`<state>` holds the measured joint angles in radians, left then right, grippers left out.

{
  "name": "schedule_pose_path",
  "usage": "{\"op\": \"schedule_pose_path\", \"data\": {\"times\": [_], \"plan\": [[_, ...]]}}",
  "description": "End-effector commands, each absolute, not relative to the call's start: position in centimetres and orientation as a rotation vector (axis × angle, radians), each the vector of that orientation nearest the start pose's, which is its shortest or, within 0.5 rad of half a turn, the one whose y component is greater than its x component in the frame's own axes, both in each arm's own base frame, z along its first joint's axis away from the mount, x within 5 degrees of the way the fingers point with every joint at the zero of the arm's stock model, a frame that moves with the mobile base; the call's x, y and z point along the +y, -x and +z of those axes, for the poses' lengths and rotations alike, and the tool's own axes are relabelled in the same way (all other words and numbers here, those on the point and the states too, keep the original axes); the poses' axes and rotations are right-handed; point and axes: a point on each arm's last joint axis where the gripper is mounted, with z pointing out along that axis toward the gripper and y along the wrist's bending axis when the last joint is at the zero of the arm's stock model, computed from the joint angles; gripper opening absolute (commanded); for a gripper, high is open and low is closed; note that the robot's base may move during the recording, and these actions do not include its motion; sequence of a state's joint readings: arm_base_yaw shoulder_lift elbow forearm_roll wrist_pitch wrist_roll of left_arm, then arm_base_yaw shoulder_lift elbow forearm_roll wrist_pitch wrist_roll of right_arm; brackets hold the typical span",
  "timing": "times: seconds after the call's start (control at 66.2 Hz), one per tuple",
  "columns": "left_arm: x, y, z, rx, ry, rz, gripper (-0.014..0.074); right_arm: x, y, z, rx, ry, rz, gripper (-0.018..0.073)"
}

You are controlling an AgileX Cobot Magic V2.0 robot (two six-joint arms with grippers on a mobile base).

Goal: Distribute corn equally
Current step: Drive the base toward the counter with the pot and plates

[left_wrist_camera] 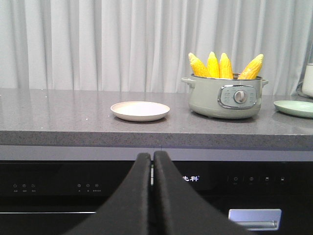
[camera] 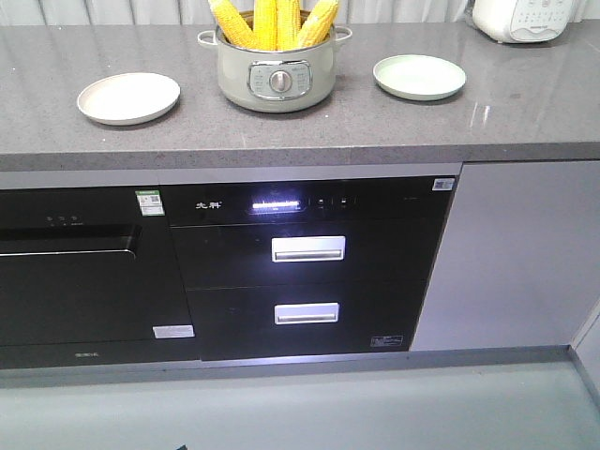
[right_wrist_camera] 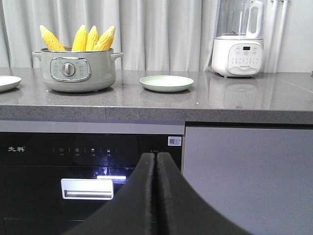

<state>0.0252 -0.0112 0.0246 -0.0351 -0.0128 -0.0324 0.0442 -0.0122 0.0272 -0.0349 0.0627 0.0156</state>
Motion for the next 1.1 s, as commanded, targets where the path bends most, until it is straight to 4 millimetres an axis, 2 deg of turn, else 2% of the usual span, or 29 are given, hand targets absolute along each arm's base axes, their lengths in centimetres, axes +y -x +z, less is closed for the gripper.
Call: {"op": "schedule_pose_path", "data": {"times": [0.0, 1.087], "plan": [[0.19, -5.29, 22.00, 1.372, 0.075, -0.037, -0.0006, 0.23, -5.61, 20.30, 1.492, 0.050, 0.011, -0.0006], [0.19, -5.29, 22.00, 1.372, 0.075, -0.037, -0.0006, 0.23, -5.61, 20.30, 1.492, 0.050, 0.011, -0.0006]]}}
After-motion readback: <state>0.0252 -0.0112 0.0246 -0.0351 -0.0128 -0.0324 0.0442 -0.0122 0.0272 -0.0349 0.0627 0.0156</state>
